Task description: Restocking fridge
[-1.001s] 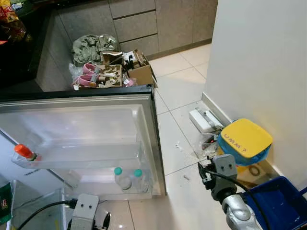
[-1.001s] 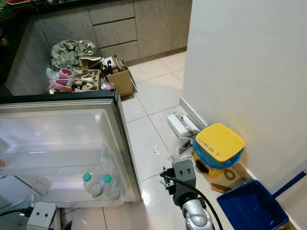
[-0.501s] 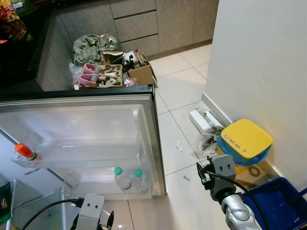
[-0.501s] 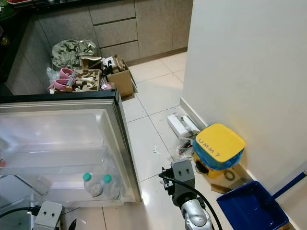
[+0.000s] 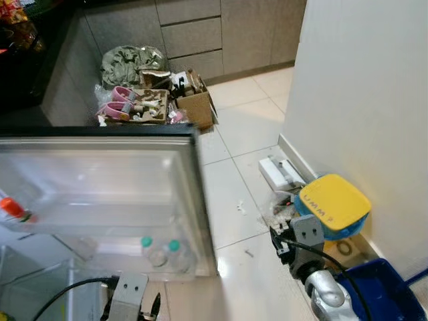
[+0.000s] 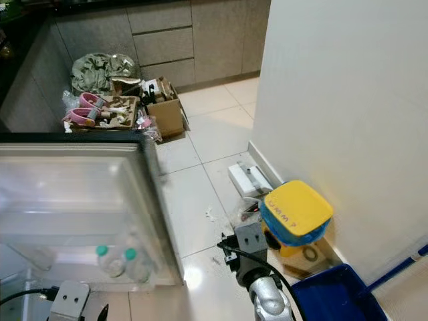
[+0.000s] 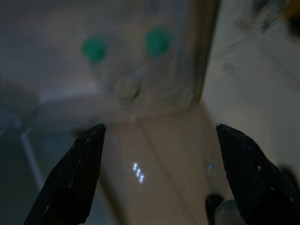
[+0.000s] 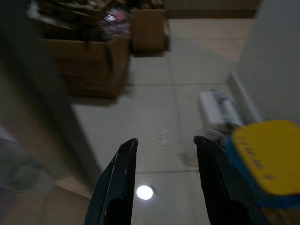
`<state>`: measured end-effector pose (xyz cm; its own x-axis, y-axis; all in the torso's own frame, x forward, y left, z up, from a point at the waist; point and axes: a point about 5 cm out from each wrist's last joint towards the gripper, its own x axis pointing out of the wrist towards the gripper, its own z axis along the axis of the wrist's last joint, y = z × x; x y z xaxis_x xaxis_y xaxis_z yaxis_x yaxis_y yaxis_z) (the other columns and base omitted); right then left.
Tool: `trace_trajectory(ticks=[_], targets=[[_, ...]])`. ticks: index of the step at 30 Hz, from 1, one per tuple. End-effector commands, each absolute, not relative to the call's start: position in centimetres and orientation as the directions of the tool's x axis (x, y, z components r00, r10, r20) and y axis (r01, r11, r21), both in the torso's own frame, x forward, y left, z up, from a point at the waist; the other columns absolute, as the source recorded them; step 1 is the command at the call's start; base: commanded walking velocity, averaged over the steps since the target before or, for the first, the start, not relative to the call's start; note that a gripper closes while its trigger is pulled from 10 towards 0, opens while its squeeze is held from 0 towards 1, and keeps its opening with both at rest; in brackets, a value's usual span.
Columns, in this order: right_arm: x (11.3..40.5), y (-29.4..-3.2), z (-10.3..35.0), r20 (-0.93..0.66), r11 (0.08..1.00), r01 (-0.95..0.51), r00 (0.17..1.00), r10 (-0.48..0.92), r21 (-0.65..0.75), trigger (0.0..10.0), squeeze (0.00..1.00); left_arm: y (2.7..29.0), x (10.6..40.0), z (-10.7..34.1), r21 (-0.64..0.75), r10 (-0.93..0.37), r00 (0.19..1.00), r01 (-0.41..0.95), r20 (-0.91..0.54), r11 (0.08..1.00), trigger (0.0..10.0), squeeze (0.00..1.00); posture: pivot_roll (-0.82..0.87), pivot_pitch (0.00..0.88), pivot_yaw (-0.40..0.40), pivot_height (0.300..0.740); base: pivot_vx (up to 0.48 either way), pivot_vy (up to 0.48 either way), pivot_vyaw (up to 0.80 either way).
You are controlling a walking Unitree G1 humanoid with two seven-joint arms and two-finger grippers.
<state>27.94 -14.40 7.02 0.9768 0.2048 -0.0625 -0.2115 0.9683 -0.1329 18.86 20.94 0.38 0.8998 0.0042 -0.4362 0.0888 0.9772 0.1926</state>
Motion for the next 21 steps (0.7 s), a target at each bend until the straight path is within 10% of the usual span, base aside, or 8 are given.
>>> trace_trajectory(ticks=[1, 21], targets=[[27.52, -13.64, 6.4, -0.083, 0.966, -0.23, 0.972, 0.222, -0.115, 10.0, 0.0, 21.47, 17.96, -0.3, 0.192, 0.03, 0.883, 0.069, -0.469, 0.979, 10.0, 0.0, -0.09, 0.162, 0.07, 0.74, 0.0, -0.48, 0.0], [27.54, -13.69, 6.47, -0.08, 0.968, -0.225, 0.973, 0.216, -0.111, 10.0, 0.0, 21.99, 18.03, -0.66, 0.21, 0.069, 0.871, 0.041, -0.487, 0.977, 10.0, 0.0, -0.09, 0.166, 0.071, 0.74, 0.0, -0.114, 0.0]])
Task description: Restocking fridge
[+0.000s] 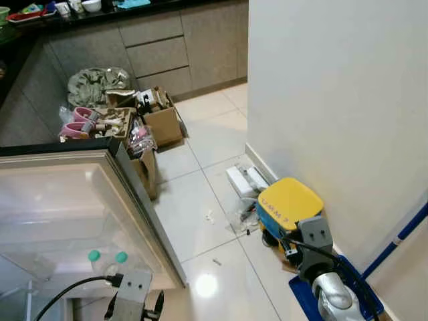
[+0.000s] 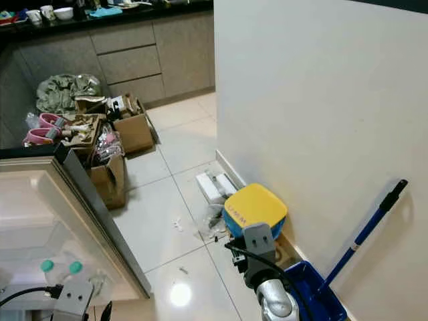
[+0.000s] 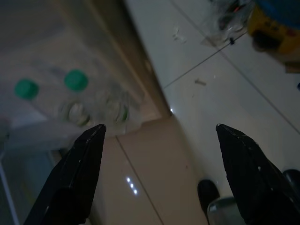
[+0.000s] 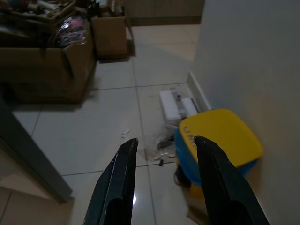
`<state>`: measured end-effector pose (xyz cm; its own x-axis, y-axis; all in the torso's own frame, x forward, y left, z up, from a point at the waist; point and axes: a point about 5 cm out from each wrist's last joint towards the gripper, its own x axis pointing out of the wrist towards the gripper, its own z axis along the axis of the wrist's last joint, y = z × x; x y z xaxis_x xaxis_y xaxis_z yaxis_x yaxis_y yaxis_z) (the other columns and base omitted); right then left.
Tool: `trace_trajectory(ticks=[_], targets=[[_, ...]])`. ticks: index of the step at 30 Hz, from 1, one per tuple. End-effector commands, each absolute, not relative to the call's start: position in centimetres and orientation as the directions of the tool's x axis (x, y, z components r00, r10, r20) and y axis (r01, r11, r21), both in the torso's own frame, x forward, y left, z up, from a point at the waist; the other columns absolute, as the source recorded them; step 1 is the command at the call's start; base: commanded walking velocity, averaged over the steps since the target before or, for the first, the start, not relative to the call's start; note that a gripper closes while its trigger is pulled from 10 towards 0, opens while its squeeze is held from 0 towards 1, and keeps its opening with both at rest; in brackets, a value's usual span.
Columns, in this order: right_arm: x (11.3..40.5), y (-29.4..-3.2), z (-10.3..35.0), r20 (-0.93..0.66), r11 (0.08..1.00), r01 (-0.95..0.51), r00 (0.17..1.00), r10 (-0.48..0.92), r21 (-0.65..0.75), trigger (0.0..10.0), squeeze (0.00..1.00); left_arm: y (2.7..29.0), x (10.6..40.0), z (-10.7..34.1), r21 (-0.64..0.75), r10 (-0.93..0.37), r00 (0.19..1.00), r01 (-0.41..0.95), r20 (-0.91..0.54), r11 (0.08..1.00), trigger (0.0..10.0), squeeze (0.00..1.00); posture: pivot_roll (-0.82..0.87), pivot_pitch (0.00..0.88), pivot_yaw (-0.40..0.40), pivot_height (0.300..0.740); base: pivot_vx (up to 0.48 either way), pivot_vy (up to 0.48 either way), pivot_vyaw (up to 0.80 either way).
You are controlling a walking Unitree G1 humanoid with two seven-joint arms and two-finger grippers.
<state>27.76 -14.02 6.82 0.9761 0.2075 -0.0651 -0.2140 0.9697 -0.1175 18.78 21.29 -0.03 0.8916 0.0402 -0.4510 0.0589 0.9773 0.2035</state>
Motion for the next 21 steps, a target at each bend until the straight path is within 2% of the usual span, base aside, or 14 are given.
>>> trace_trajectory(ticks=[1, 21], targets=[[27.55, -13.68, 6.47, -0.08, 0.968, -0.225, 0.973, 0.217, -0.111, 10.0, 0.0, 22.07, 18.02, -0.69, 0.214, 0.075, 0.869, 0.036, -0.489, 0.976, 10.0, 0.0, -0.09, 0.166, 0.071, 0.74, 0.0, 0.0, 0.0], [27.59, -13.58, 6.52, -0.078, 0.969, -0.224, 0.973, 0.217, -0.108, 10.0, 0.0, 21.98, 18.66, -0.56, 0.215, 0.088, 0.874, 0.019, -0.478, 0.976, 10.0, 0.0, -0.09, 0.168, 0.071, 0.74, 0.0, 0.0, 0.0]])
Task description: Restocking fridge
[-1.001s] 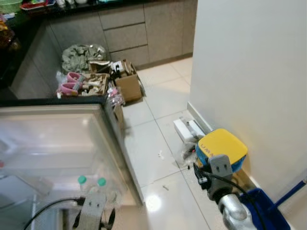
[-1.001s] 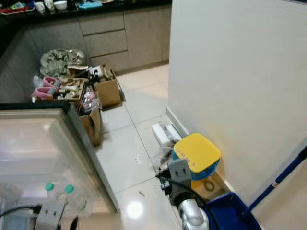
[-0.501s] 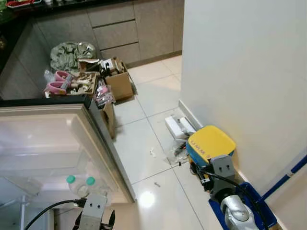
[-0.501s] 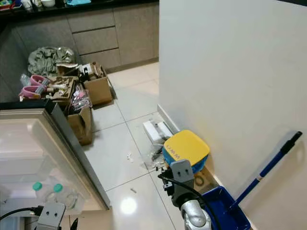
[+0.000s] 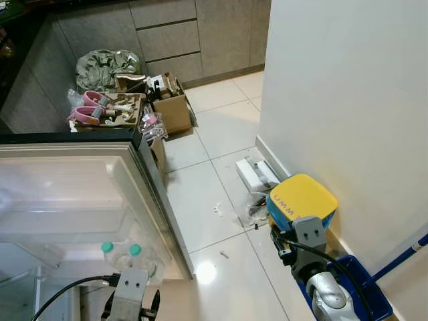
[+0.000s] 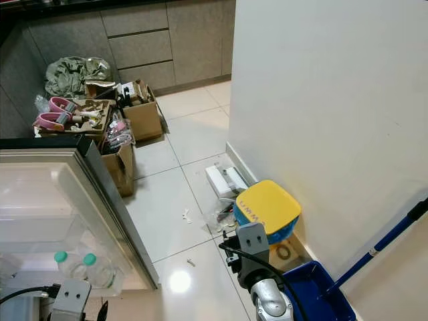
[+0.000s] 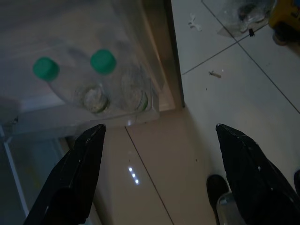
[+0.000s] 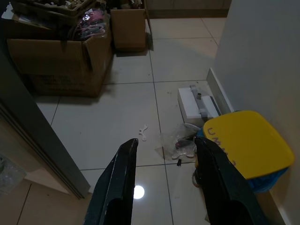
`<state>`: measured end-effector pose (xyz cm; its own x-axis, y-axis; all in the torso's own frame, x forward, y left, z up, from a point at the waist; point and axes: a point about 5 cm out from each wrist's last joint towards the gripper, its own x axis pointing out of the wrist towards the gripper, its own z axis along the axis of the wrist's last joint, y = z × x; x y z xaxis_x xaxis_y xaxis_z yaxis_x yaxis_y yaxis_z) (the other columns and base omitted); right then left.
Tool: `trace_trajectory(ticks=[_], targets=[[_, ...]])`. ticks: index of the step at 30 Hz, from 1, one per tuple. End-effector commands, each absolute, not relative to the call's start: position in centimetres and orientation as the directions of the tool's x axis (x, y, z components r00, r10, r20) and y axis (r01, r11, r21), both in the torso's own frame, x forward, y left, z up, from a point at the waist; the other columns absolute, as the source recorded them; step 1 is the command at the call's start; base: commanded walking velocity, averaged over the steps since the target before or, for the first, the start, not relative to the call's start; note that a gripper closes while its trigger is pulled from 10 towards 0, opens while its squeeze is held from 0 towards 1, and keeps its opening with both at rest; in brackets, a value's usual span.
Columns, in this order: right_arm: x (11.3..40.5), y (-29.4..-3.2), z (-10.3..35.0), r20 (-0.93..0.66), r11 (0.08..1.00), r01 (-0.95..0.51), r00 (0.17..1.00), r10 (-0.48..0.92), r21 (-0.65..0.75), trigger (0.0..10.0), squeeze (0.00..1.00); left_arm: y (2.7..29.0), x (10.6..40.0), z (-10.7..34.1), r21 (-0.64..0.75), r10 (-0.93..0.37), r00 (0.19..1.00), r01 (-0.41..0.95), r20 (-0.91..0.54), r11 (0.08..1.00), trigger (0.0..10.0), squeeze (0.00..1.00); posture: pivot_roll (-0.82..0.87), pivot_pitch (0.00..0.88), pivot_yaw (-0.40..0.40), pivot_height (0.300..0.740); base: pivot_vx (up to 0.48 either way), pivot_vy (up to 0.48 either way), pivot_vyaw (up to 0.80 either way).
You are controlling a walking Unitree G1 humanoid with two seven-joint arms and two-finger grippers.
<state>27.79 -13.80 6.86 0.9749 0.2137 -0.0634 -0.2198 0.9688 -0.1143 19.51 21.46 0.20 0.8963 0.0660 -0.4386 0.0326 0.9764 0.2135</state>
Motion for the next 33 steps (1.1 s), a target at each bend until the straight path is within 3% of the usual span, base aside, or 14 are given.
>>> trace_trajectory(ticks=[1, 25, 33], targets=[[27.6, -13.6, 6.5, -0.077, 0.968, -0.225, 0.973, 0.217, -0.108, 10.0, 0.0, 22.0, 18.7, -0.6, 0.214, 0.089, 0.874, 0.018, -0.478, 0.977, 10.0, 0.0, -0.09, 0.168, 0.071, 0.74, 0.0, 0.0, 0.0], [27.9, -13.7, 6.6, -0.093, 0.965, -0.219, 0.974, 0.207, -0.143, 10.0, 0.0, 21.8, 18.6, -0.7, 0.212, 0.087, 0.873, 0.019, -0.481, 0.977, 10.0, 0.0, -0.09, 0.166, 0.069, 0.74, 0.0, 0.0, 0.0], [28.2, -14.8, 6.3, -0.111, 0.971, -0.157, 0.984, 0.139, -0.18, 10.0, 0.0, 21.7, 18.6, -0.7, 0.21, 0.085, 0.872, 0.021, -0.482, 0.978, 10.0, 0.0, -0.09, 0.163, 0.068, 0.74, 0.0, 0.0, 0.57]])
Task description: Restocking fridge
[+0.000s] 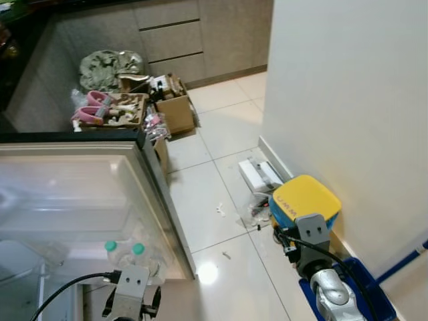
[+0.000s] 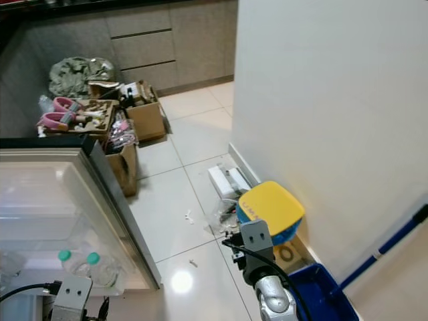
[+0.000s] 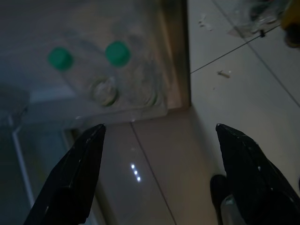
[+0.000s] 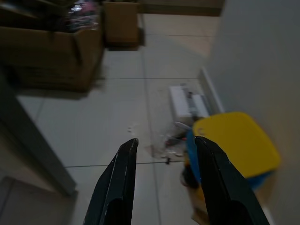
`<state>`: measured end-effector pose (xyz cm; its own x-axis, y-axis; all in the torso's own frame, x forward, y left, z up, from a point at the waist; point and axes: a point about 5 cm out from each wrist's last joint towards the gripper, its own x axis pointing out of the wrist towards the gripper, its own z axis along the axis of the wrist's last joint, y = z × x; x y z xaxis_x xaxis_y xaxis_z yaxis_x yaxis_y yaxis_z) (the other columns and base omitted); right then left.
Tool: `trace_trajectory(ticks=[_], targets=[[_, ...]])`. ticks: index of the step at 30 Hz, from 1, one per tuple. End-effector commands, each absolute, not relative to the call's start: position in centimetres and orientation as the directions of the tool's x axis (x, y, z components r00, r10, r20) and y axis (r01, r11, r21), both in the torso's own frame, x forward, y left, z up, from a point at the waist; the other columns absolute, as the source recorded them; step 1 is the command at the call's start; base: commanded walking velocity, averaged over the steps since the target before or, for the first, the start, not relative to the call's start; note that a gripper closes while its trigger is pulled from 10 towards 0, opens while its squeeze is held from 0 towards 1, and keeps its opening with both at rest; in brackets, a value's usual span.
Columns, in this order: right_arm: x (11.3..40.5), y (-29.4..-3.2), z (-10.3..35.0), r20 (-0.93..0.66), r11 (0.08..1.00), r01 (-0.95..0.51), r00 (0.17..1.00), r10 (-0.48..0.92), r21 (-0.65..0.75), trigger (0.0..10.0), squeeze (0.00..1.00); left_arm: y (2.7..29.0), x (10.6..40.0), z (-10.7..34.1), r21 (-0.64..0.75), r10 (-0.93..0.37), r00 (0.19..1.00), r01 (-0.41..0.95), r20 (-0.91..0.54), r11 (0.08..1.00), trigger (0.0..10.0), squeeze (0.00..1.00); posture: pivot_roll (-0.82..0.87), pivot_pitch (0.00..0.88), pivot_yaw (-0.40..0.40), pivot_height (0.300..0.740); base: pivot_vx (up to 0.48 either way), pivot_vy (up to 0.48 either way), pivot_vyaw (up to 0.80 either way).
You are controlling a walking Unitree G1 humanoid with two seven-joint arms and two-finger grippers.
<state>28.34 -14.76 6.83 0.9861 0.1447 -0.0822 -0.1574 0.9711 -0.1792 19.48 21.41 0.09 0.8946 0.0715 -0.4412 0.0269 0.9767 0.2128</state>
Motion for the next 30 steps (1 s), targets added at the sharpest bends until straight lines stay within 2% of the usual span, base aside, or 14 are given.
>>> trace_trajectory(ticks=[1, 30], targets=[[28.2, -14.93, 6.27, -0.113, 0.971, -0.148, 0.985, 0.129, -0.185, 10.0, 0.0, 21.72, 18.64, -0.73, 0.21, 0.085, 0.872, 0.021, -0.482, 0.978, 10.0, 0.0, -0.09, 0.162, 0.068, 0.74, 0.0, 0.0, 0.6], [28.4, -15.86, 5.93, -0.131, 0.976, -0.071, 0.99, 0.045, -0.206, 10.0, 0.0, 21.63, 18.66, -0.78, 0.207, 0.079, 0.871, 0.026, -0.486, 0.978, 10.0, 0.0, -0.09, 0.167, 0.072, 0.74, 0.0, 0.0, 0.67]])
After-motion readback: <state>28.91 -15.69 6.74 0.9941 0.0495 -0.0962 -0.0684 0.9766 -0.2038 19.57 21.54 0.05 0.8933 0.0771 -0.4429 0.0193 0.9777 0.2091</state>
